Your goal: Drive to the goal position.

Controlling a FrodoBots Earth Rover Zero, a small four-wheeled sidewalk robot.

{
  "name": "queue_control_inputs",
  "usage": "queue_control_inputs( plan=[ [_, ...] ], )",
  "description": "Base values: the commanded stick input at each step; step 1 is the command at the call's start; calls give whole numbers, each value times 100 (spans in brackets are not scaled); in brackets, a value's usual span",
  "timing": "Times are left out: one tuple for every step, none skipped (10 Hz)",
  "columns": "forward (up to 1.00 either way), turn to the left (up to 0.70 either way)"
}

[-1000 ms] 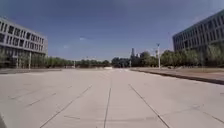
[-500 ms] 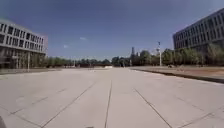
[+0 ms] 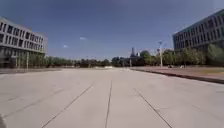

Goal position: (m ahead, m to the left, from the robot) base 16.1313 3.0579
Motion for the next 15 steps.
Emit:
queue_control_inputs(
  plan=[
    [70, 1],
    [70, 1],
    [70, 1],
    [70, 1],
    [70, 1],
    [70, 1],
    [70, 1],
    [70, 1],
    [70, 1],
    [70, 1],
    [70, 1],
    [70, 1],
    [70, 1],
    [70, 1],
    [70, 1]
  ],
)
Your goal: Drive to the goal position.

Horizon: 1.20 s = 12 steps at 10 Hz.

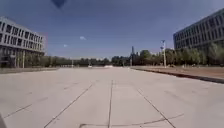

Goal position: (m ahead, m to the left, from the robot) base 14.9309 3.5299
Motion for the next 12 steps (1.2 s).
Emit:
queue_control_inputs(
  plan=[
    [70, 1],
    [70, 1],
    [70, 1],
    [70, 1],
    [70, 1],
    [70, 1],
    [70, 1],
    [70, 1],
    [70, 1],
    [70, 1],
    [70, 1],
    [70, 1]
  ],
)
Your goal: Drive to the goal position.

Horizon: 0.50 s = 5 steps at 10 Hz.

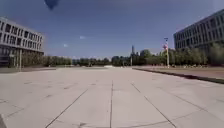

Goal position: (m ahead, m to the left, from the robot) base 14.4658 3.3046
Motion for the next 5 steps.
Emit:
queue_control_inputs(
  plan=[
    [70, 1],
    [70, 1],
    [70, 1],
    [70, 1],
    [70, 1]
  ],
)
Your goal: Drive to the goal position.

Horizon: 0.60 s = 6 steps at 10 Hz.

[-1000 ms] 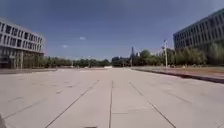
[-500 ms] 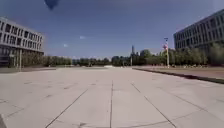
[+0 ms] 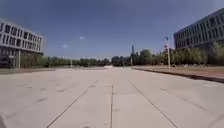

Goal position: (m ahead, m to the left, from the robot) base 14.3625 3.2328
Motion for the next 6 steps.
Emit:
queue_control_inputs(
  plan=[
    [70, 1],
    [70, 1],
    [70, 1],
    [70, 1],
    [70, 1],
    [70, 1]
  ],
)
